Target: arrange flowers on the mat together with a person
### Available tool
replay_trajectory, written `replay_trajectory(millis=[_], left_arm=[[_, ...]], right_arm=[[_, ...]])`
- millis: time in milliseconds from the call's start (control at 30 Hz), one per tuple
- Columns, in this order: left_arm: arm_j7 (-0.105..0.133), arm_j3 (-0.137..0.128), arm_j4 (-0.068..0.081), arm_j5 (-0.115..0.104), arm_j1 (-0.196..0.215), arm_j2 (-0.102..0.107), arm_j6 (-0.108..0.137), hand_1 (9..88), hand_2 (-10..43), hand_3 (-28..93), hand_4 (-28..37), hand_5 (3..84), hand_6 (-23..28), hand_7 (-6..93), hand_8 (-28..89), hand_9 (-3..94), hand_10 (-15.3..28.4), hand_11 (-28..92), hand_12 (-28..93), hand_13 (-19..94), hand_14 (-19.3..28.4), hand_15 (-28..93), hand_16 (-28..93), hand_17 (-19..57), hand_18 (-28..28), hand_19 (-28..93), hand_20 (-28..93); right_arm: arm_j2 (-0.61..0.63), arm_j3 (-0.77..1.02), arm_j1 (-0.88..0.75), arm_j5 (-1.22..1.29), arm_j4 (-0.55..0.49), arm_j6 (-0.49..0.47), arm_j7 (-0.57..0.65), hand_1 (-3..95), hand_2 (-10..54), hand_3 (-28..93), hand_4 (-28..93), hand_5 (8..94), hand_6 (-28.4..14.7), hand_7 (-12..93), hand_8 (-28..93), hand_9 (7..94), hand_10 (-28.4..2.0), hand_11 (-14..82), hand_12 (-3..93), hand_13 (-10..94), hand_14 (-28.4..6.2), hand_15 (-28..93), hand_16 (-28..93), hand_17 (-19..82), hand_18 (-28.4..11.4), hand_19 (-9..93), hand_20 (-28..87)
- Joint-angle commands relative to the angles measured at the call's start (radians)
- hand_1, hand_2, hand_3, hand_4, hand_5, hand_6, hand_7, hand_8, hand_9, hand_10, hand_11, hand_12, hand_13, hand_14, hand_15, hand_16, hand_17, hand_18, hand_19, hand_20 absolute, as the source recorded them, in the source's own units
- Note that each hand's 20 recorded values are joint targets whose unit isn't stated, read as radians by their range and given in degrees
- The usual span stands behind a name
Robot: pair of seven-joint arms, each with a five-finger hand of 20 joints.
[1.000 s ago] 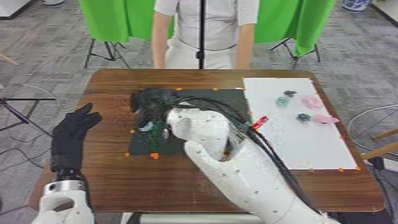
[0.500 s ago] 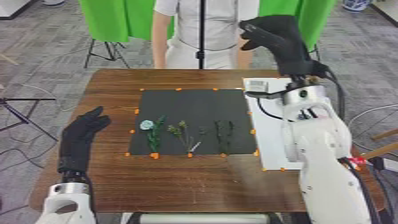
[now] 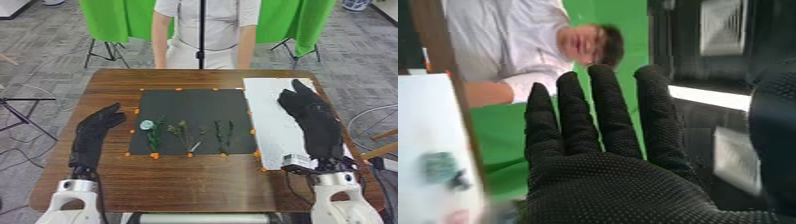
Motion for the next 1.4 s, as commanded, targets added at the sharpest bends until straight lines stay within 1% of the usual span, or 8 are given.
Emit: replay_trajectory(millis=[33,167,367,567,767,1067,1200,1400], left_arm=[[0.017,-0.001,-0.014,0.004,-0.008,-0.002,0.002,22.9,4.7,66,-22.9,47.3,3.9,14.2,-6,47.0,13.8,22,15,38,17.4,19,4,6.2,12.4,10,18],[0.028,-0.009,-0.021,0.003,-0.002,-0.009,0.013,23.1,4.6,66,-22.7,47.4,3.8,14.3,-6,47.3,13.9,22,15,38,17.4,19,4,6.4,12.5,11,18],[0.021,-0.015,-0.024,0.009,0.007,-0.021,0.005,23.4,4.3,66,-22.3,47.7,3.8,14.5,-6,47.5,13.8,23,15,38,17.4,19,4,6.5,12.5,11,18],[0.017,-0.012,-0.027,-0.004,0.019,-0.024,0.019,23.6,4.3,66,-22.2,47.7,3.8,14.6,-6,47.4,13.8,23,15,38,17.4,19,4,6.5,12.5,11,18],[0.003,-0.018,-0.023,-0.005,0.017,-0.032,0.008,23.6,4.3,66,-22.2,47.7,3.9,14.4,-6,47.3,13.9,22,15,38,17.4,19,4,6.4,12.4,11,18],[-0.005,-0.018,-0.019,-0.031,0.020,-0.024,0.010,23.6,4.2,66,-22.0,47.6,4.0,14.1,-6,47.2,13.8,22,15,38,17.4,19,4,6.3,12.4,10,18],[-0.010,-0.019,-0.010,-0.027,0.009,-0.023,-0.006,23.6,4.2,66,-22.1,47.5,3.9,14.2,-6,47.1,13.8,22,15,38,17.4,19,4,6.2,12.4,10,18],[-0.010,-0.022,-0.009,-0.031,0.010,-0.013,-0.006,23.6,4.1,66,-22.1,47.4,3.9,14.2,-6,47.1,13.7,22,15,38,17.4,19,4,6.1,12.5,10,18]], right_arm=[[-0.083,-0.015,-0.055,0.011,-0.014,0.023,-0.018,8.7,1.9,81,-17,40.0,0.0,8,-9,42.9,-15.3,4.5,10.1,32,-15.1,8,17,19,-14.2,6,28],[-0.082,-0.016,-0.070,0.020,-0.016,0.018,-0.012,8.4,2.2,81,-17,39.2,0.1,8,-9,42.5,-15.3,4.5,10.1,32,-15.7,9,17,19,-14.4,6,28],[-0.082,-0.021,-0.074,0.031,-0.016,0.039,-0.002,8.3,2.3,81,-17,40.0,-0.3,9,-9,42.9,-15.2,4.7,10.2,32,-15.4,9,17,19,-14.7,6,28],[-0.097,-0.023,-0.079,0.024,-0.025,0.052,-0.004,9.4,0.9,81,-17,40.7,-0.6,9,-9,43.3,-15.2,4.8,10.4,32,-15.4,9,17,19,-14.8,7,28],[-0.093,-0.014,-0.087,0.032,-0.033,0.081,-0.005,10.0,0.7,81,-17,41.2,-0.6,10,-9,43.9,-15.2,5.0,10.6,33,-15.3,10,18,19,-14.7,7,28],[-0.096,-0.012,-0.089,0.010,-0.035,0.070,0.000,12.7,-1.8,80,-16,42.1,-0.7,10,-9,44.9,-15.3,5.2,11.1,34,-15.3,10,18,20,-14.8,8,29],[-0.087,-0.015,-0.081,0.010,-0.030,0.076,-0.003,13.4,-2.5,80,-16,42.8,-0.8,11,-9,45.5,-15.2,5.5,11.4,35,-15.4,11,19,20,-14.9,8,29],[-0.087,-0.013,-0.075,0.006,-0.029,0.068,-0.003,13.9,-2.6,80,-16,43.6,-0.8,11,-9,46.0,-15.1,5.5,11.6,36,-15.5,11,19,20,-14.9,9,29]])
